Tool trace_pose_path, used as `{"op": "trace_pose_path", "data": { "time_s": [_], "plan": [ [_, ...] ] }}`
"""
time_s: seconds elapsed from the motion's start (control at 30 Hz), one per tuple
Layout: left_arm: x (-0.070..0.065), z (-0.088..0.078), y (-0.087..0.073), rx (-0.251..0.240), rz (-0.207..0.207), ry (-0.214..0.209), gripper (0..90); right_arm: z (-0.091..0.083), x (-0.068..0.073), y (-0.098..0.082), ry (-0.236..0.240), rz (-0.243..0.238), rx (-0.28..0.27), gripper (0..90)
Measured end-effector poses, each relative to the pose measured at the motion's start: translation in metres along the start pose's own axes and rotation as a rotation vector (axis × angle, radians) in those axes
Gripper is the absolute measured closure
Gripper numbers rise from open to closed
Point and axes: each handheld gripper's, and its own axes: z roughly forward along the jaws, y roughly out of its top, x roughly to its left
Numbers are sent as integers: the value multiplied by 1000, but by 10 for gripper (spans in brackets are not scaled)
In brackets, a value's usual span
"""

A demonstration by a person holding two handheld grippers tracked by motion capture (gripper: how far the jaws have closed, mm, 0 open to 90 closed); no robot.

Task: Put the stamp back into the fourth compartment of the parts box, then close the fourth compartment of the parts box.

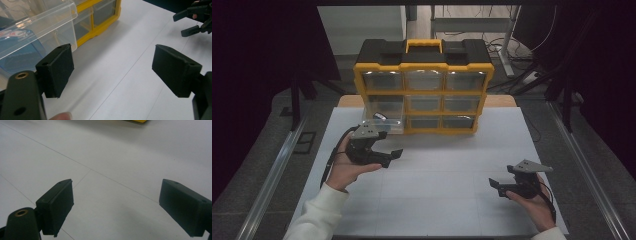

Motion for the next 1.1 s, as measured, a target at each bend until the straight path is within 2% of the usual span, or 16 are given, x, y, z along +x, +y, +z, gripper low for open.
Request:
{"op": "trace_pose_path", "data": {
  "time_s": [0.37,0.5,0.67,0.77,0.83,0.87,0.9,1.03,1.1],
  "plan": [
    [3,2,-2,12,-7,9,190,-1,-1,0,-2,1,-4,125],
    [6,4,-3,18,-16,20,256,-1,-1,0,-4,3,1,125],
    [9,7,-7,27,-21,37,426,-2,-1,-1,-6,3,-1,126],
    [13,7,-8,29,-45,40,616,-2,-1,-1,-6,2,0,126],
    [16,6,-9,27,-63,11,779,-2,-1,-1,-5,3,0,126],
    [16,5,-9,24,-63,15,863,-2,-1,-1,-4,2,0,125],
    [17,4,-8,20,-70,18,898,-2,-1,-1,-5,2,0,125],
    [21,3,-9,19,-91,10,900,-1,-1,-1,-6,2,0,125],
    [24,4,-10,16,-103,25,900,-1,-1,-1,-7,1,0,126]
  ]
}}
